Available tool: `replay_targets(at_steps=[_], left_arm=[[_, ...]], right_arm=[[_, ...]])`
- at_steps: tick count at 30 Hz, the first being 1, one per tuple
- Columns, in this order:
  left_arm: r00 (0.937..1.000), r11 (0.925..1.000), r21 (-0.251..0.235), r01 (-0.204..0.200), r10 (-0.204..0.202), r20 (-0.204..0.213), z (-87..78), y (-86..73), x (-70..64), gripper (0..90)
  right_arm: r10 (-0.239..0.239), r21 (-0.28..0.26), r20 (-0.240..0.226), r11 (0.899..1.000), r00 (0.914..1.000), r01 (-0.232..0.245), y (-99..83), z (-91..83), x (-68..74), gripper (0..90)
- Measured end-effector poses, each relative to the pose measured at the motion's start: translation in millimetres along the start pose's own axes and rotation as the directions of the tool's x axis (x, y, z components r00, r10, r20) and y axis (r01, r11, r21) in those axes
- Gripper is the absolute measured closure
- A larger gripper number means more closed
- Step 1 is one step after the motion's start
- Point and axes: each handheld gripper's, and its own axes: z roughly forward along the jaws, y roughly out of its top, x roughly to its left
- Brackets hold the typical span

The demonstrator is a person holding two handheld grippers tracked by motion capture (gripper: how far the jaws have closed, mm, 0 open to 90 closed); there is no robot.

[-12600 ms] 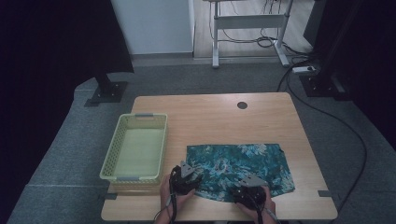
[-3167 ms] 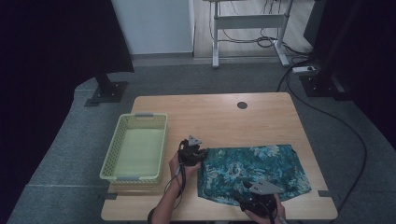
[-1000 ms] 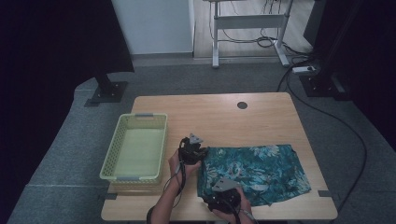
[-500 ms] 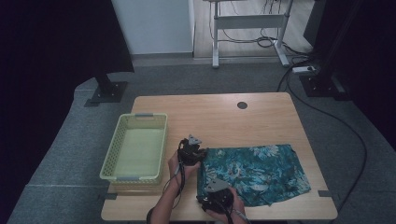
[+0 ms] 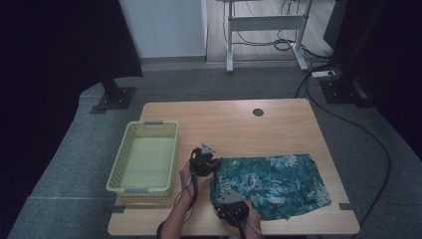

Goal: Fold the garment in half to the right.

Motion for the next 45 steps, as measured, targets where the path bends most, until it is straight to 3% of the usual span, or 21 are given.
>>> replay_targets(at_steps=[4, 7, 12, 21, 26, 45], left_arm=[[1.0000, 1.0000, -0.003, 0.000, 0.000, 0.003, -0.6, 0.3, -1.0, 84.3], [1.0000, 1.0000, -0.004, -0.001, 0.001, 0.006, -1.1, 1.5, -1.9, 84.4], [0.9998, 0.9999, -0.008, -0.007, 0.007, 0.017, -3.2, 6.3, -4.3, 84.4], [0.9995, 0.9993, -0.029, -0.023, 0.024, 0.019, -13.6, 22.2, -9.2, 85.1], [0.9993, 0.9985, -0.045, -0.032, 0.033, 0.017, -21.2, 28.7, -13.6, 85.3], [0.9985, 0.9955, -0.078, -0.054, 0.055, 0.009, -46.2, 50.8, -17.4, 85.8]], right_arm=[[-0.009, 0.010, 0.019, 1.000, 0.9998, 0.009, 0.0, -1.6, -1.7, 80.3], [0.001, 0.012, 0.012, 1.000, 0.9999, -0.001, -0.1, -2.5, -4.5, 83.6], [0.016, 0.011, 0.012, 1.000, 0.9998, -0.017, 0.2, -3.5, -5.3, 85.0], [0.041, -0.059, 0.002, 0.997, 0.9992, -0.041, 12.0, -18.6, -6.1, 85.6], [0.040, -0.100, -0.017, 0.994, 0.9991, -0.041, 18.2, -27.5, -6.0, 85.6], [0.046, -0.173, -0.050, 0.983, 0.9977, -0.054, 41.1, -40.6, -4.7, 85.6]])
